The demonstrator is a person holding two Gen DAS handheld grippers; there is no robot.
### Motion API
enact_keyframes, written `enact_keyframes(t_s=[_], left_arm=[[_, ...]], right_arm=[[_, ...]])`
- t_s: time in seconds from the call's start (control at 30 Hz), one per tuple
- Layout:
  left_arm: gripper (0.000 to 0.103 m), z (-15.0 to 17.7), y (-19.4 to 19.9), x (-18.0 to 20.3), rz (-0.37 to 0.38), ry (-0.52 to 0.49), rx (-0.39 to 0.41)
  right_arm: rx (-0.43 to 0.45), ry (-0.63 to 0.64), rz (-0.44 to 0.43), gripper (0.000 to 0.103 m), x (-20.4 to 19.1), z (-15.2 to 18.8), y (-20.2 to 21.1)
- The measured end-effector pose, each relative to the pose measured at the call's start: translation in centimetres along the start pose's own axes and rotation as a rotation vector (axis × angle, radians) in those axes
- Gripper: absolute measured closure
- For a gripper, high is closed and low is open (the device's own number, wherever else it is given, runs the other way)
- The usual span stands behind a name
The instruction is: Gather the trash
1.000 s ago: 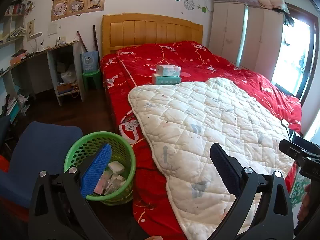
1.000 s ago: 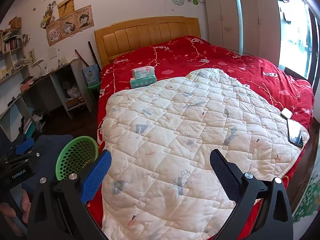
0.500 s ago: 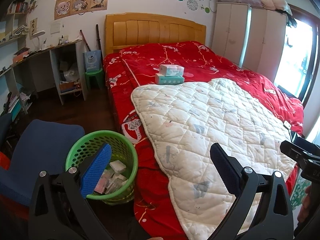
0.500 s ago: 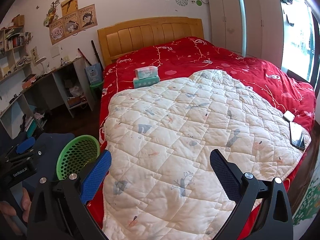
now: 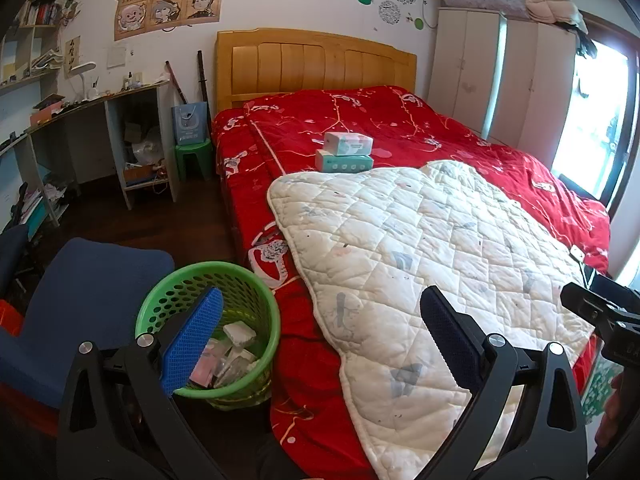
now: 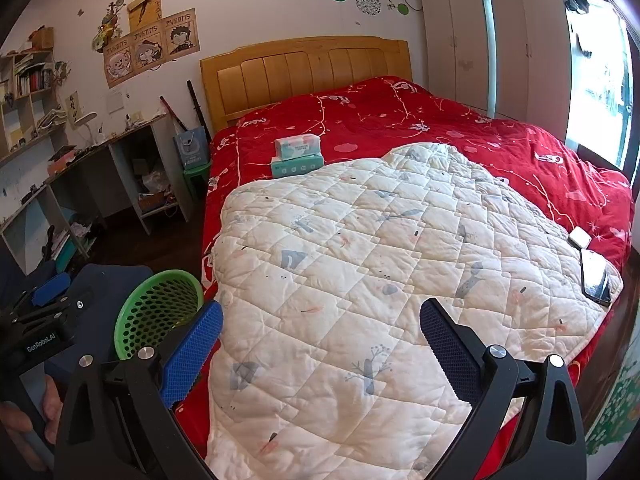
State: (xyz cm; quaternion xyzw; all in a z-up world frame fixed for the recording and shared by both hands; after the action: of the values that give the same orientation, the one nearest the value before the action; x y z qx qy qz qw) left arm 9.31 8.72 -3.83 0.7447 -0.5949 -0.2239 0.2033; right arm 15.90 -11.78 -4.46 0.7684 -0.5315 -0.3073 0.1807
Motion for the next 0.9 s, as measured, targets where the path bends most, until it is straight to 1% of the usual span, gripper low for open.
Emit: enact_keyframes(t_s=[0.67,0.9], left_arm=[[0.006,0.06,0.1,-0.27,-0.008,0.009,-0.002],[0.006,0.05,0.24,-0.41,-0.022,0.007,0.007]], right_arm=[[-0.001,0.003,-0.005,0.007,-0.14,0.0,0.06],[-0.002,0.002,-0.005,0.007,-0.17,0.0,0.09]])
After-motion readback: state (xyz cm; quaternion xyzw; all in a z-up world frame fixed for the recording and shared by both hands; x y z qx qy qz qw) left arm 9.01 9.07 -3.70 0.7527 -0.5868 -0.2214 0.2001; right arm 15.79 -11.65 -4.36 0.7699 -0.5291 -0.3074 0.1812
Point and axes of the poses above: each gripper's, at about its wrist camera, not at the fingertips, and y roughly against the way its jaws point, x to its right, z to its underside, the point moved 10 cm from there along -y, roughly the way its jaws point, and after that the axes turned 12 degrees about -y, right-handed, at the moved point
